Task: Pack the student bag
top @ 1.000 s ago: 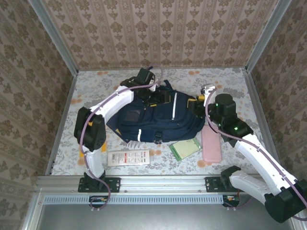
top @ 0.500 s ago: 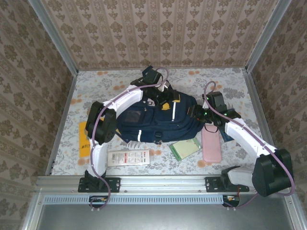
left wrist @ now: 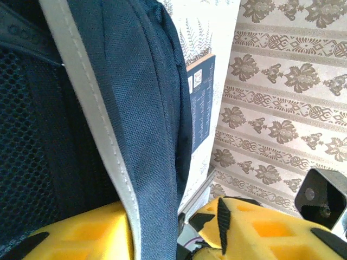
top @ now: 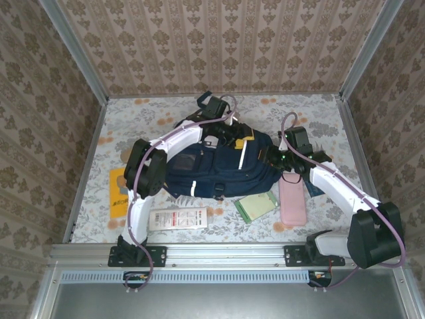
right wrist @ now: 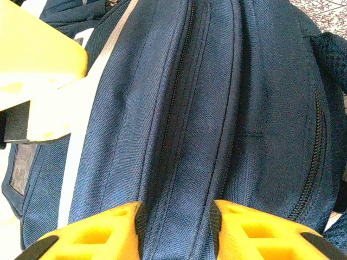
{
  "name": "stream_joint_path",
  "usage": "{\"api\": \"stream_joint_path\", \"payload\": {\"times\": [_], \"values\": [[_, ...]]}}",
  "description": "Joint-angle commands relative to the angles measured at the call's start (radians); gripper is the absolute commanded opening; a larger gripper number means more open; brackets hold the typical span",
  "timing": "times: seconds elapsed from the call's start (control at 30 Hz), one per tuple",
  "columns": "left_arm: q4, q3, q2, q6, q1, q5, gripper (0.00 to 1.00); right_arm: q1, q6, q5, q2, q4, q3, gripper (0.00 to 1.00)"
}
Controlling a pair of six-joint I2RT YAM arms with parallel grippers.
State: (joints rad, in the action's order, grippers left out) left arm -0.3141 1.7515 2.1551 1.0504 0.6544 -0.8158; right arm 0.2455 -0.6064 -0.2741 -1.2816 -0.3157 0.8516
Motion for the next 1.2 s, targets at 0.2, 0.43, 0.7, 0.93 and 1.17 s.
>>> {"api": "stream_joint_path", "payload": {"times": [0.2, 0.43, 0.7, 0.93, 1.17], "values": [[-0.047, -0.007, 0.043, -0.069, 0.011, 0.012, 0.27, 0.002, 0.005, -0.016, 0.123, -0.075, 0.022, 0.38], [0.079, -0.045, 0.027, 0.000, 0.006, 0.006, 0.00, 0.062, 0.040, 0.025, 0.210, -0.149, 0.006, 0.39], [0.254, -0.210, -0.184, 0.247, -0.077, 0.244, 0.00, 0.270, 0.200, 0.180, 0.340, -0.046, -0.091, 0.42], [0.277, -0.231, -0.281, 0.360, -0.104, 0.347, 0.00, 0.441, 0.443, 0.270, 0.453, 0.298, -0.317, 0.42], [0.261, -0.201, -0.296, 0.412, -0.118, 0.349, 0.00, 0.534, 0.547, 0.333, 0.303, 0.587, -0.427, 0.42]]}}
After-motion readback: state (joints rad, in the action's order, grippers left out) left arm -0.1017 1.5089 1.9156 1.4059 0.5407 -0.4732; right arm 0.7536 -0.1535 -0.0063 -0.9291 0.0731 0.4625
